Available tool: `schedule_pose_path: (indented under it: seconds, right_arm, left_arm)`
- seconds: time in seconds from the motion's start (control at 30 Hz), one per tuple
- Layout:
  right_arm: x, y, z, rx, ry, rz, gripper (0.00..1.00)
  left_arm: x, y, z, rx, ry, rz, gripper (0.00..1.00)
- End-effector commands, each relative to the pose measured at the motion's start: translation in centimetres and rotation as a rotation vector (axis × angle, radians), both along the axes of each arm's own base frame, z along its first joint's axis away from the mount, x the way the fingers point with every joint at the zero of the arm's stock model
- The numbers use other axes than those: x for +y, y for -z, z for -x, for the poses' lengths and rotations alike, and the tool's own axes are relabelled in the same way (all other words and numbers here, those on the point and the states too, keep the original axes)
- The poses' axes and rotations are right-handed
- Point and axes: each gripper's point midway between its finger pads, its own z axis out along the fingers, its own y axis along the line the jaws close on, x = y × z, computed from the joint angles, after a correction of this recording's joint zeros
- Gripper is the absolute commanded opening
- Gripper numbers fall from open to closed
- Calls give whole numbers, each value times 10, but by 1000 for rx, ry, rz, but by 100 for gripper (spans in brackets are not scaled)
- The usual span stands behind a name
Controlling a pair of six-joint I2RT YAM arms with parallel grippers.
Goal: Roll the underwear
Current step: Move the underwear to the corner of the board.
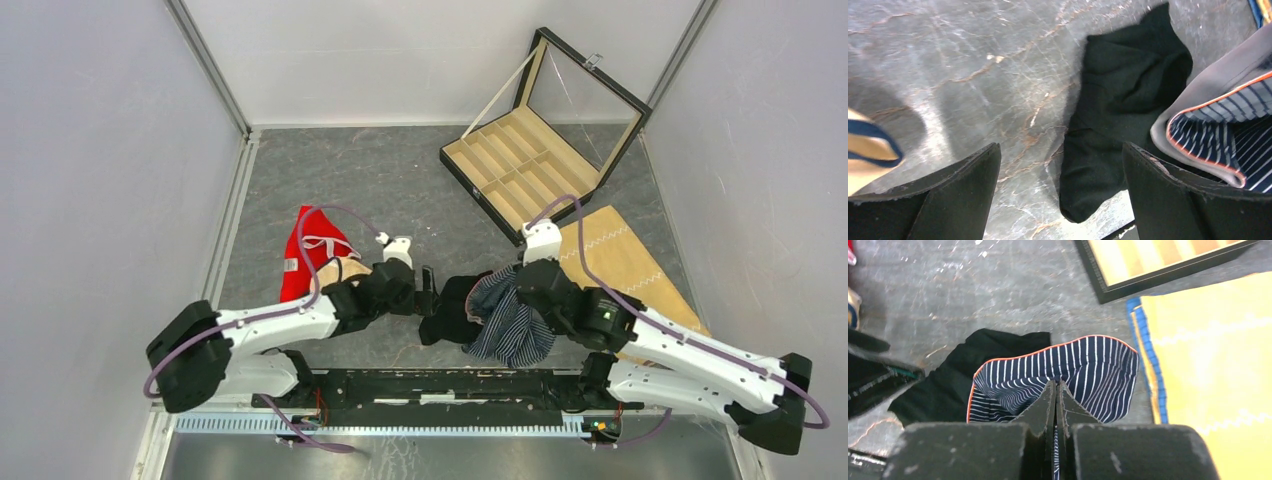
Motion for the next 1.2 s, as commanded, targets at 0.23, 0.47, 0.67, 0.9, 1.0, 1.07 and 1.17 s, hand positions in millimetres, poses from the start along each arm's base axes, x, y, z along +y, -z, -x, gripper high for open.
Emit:
schedule_pose_path:
  seconds: [0.23,0.47,0.67,0.9,1.0,1.07,1.17]
  right_arm:
    - [-59,-55,1,-128,161,0,0]
    - [-52,-46,6,-124,109,-59,0]
    - [-49,-38,7,-113,89,-52,0]
    - [-43,-25,7,-100,66,-62,0]
    - [-39,-19,8,-88,54,-54,0]
    - [-36,-17,7,-86,46,-55,0]
    - [-32,-17,6,-85,36,-57,0]
  left_arm:
    - [-51,17,-2,-30,53,-50,97]
    - [-57,36,-10,-28,21,-97,76]
    - [-53,34,-25,-63,-29,-160,34]
    - [1,20,-56,-86,-237,-248,9]
    - [52,21,-72,-29,-386,-223,6]
    - [88,24,-79,8,-483,-194,5]
    - [145,21,-85,0,-673,-222,4]
